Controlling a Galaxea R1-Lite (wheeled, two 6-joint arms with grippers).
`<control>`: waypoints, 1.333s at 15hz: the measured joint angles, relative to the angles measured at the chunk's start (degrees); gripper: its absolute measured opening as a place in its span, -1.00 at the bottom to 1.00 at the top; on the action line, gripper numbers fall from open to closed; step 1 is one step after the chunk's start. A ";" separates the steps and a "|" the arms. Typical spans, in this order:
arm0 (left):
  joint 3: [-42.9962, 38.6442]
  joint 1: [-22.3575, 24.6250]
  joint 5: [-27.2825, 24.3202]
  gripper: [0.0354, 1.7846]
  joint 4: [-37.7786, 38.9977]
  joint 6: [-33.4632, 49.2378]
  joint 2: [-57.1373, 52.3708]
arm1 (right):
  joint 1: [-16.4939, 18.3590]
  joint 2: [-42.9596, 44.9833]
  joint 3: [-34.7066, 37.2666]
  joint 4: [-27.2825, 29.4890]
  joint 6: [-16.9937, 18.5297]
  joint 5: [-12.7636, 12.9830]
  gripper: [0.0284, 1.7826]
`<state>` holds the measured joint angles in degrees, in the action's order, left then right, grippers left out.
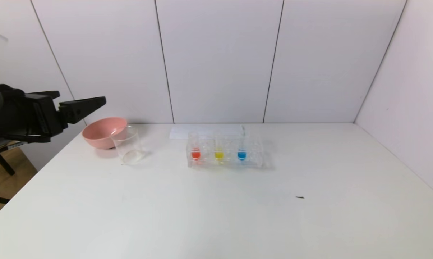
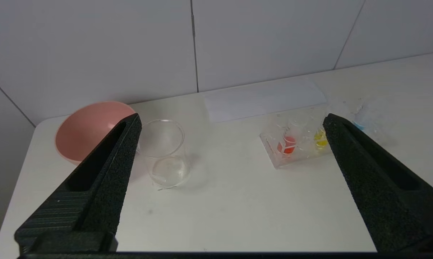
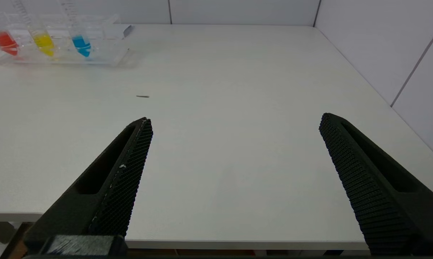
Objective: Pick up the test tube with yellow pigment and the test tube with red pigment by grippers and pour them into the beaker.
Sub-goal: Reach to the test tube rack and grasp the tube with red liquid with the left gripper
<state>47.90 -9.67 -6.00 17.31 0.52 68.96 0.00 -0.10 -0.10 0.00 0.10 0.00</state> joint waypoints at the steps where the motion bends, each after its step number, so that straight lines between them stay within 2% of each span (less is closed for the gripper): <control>1: -0.13 -1.00 0.90 0.99 1.27 0.10 1.60 | 0.00 0.00 0.00 0.00 0.00 0.00 0.91; 9: -1.97 -8.61 7.57 0.99 12.40 2.54 14.28 | 0.00 0.00 0.02 0.02 0.00 0.00 0.91; 17: -5.12 -12.68 8.31 0.99 23.83 2.78 24.66 | 0.00 0.00 0.00 0.00 -0.02 0.00 0.91; 20: -5.95 -13.81 8.84 0.99 25.91 2.97 27.10 | 0.00 0.00 0.00 0.00 0.00 0.00 0.91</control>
<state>41.95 -23.48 2.84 43.22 3.50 96.06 0.00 -0.10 -0.10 0.00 0.10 0.00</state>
